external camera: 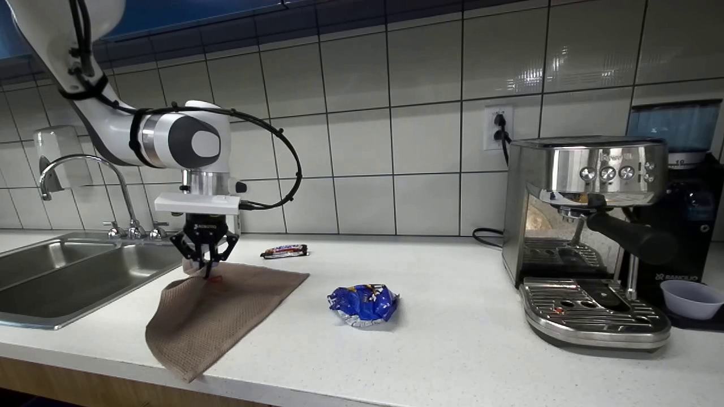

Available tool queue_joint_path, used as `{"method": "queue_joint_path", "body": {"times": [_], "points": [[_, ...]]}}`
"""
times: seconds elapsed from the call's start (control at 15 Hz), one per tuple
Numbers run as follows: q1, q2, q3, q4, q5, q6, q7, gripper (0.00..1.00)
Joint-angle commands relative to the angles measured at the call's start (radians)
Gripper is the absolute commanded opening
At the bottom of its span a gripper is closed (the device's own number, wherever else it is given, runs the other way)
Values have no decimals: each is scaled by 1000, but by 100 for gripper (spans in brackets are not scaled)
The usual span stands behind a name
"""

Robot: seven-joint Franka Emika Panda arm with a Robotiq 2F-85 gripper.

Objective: Fold the towel into a triangle.

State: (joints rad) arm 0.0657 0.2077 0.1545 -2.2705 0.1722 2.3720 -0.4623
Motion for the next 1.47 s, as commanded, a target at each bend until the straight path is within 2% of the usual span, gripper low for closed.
{"method": "queue_joint_path", "body": {"times": [0.0,1.4], "points": [[-19,-16,-7,23,-33,-52,-39,2],[-46,21,-65,78,-176,-96,-58,2]]}}
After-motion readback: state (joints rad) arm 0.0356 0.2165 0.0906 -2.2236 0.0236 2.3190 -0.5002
